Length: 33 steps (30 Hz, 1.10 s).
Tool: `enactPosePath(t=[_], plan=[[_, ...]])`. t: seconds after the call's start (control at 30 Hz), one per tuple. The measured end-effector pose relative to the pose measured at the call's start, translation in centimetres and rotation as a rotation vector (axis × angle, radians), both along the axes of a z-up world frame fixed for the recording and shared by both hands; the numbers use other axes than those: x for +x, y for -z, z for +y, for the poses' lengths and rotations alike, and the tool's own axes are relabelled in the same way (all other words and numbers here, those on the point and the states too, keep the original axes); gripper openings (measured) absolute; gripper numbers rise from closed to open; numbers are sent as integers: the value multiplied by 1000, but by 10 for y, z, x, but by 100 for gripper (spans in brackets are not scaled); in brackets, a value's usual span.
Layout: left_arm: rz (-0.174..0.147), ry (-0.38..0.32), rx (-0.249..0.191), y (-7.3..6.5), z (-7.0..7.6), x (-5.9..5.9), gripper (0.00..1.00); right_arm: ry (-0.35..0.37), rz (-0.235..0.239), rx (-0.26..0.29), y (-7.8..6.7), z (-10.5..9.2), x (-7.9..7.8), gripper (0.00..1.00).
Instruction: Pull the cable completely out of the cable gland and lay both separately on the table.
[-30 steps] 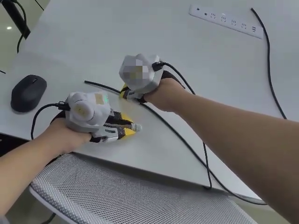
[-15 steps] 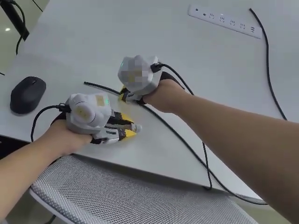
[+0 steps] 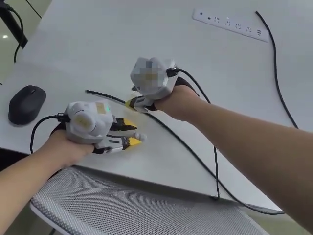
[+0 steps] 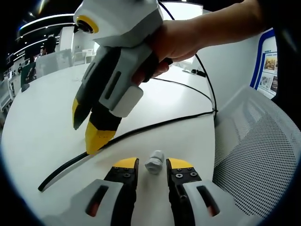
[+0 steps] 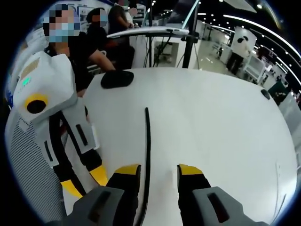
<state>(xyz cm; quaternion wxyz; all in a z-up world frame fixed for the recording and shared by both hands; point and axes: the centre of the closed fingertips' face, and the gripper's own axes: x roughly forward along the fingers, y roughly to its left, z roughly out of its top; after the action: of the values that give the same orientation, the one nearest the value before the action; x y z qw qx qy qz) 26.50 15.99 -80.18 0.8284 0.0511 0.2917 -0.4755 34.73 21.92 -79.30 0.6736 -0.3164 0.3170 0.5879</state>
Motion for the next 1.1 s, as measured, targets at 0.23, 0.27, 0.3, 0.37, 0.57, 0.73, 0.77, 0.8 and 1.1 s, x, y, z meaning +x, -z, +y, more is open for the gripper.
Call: enactPosePath(t=[0.23, 0.27, 0.3, 0.37, 0.57, 0.73, 0.77, 0.8, 1.1], plan=[[2, -4, -3, -6, -1, -1, 32, 102, 4, 90, -30, -21, 6, 38], [2, -5, -4, -8, -1, -2, 33, 112, 10, 103, -35, -23, 5, 39], [0, -8, -4, -10, -1, -2, 33, 119, 9, 119, -41, -26, 4, 40], [0, -11, -7, -14, -1, -2, 35, 136, 13, 142, -52, -35, 2, 42], [14, -21, -5, -22, 1, -9, 40, 187, 25, 210, -81, -60, -5, 48], [12, -27, -12, -32, 0, -13, 42, 235, 20, 262, -102, -79, -8, 51], [13, -25, -12, -33, -1, -14, 43, 253, 27, 275, -107, -84, -9, 52], [14, -24, -13, -35, -1, -15, 43, 262, 28, 285, -110, -87, -10, 52], [3, -69, -35, -53, 4, -15, 53, 361, 26, 366, -132, -123, -21, 58]])
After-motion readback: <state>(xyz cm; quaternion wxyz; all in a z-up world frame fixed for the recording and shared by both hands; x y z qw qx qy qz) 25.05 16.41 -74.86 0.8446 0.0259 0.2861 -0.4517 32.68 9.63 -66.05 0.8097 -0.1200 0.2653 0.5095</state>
